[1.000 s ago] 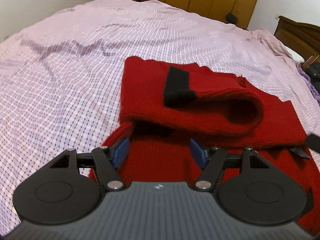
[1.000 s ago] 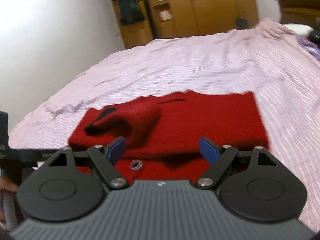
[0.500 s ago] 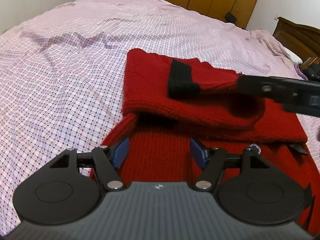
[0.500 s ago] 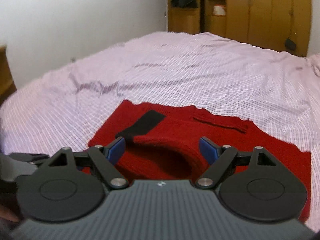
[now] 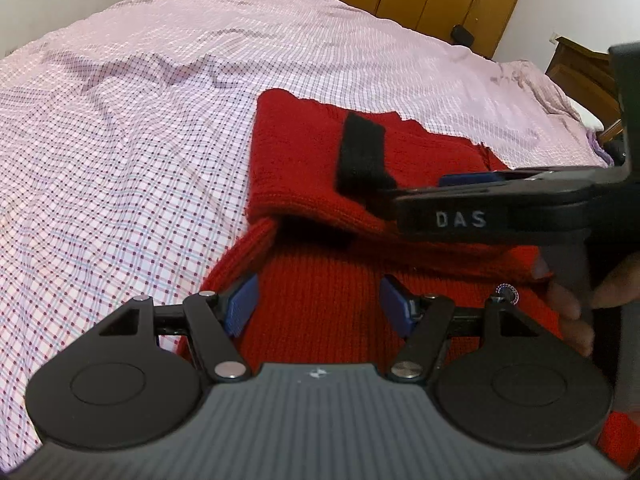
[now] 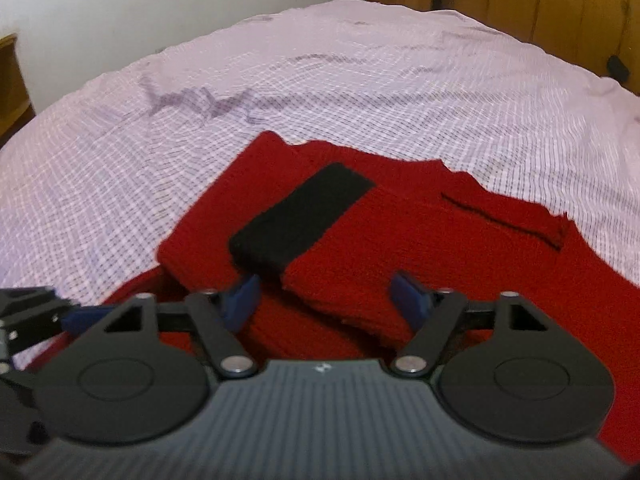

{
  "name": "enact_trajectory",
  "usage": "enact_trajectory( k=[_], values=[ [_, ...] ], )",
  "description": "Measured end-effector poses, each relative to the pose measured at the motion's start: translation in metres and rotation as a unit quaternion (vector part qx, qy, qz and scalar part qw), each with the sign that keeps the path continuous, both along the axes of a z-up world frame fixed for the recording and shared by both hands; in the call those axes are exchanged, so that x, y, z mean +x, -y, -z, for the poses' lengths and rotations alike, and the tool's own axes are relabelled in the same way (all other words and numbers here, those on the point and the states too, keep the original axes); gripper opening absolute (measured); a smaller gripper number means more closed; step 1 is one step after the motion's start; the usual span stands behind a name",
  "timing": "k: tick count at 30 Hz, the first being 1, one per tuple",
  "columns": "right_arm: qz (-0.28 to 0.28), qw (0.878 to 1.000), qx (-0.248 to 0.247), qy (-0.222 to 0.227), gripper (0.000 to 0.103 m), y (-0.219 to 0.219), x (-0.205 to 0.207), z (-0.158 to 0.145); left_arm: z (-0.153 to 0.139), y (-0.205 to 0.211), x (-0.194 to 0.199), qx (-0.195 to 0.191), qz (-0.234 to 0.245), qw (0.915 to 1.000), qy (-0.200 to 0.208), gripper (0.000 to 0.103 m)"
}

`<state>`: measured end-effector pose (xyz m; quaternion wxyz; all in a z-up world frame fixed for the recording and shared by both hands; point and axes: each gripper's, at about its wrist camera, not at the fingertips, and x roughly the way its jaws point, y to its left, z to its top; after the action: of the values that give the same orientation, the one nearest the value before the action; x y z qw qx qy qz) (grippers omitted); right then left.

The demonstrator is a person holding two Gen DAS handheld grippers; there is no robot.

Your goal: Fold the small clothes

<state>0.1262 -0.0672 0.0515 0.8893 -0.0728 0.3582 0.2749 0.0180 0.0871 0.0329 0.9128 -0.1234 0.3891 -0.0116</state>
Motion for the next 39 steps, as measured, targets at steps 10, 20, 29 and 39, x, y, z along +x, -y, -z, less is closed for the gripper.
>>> enact_trajectory(
  k=[10, 20, 29, 39],
  values=[
    [0.071, 0.989, 0.131, 0.005, 0.013, 0.047, -0.003, -0.021, -0.001, 0.003, -0.001, 0.011, 0.004, 0.9999, -0.003, 0.072],
    [0.151, 0.969, 0.186, 0.059, 0.013, 0.124, -0.035, -0.043, 0.000, 0.005, -0.002, 0.016, 0.003, 0.9999, 0.000, 0.072],
    [0.243, 0.949, 0.199, 0.029, 0.013, 0.190, -0.050, -0.010, 0.003, 0.013, 0.004, 0.038, 0.000, 0.9992, -0.006, 0.076],
    [0.310, 0.909, 0.268, -0.074, 0.016, 0.248, -0.072, 0.025, -0.006, 0.011, 0.021, 0.017, -0.004, 0.9998, -0.011, 0.076]
  ],
)
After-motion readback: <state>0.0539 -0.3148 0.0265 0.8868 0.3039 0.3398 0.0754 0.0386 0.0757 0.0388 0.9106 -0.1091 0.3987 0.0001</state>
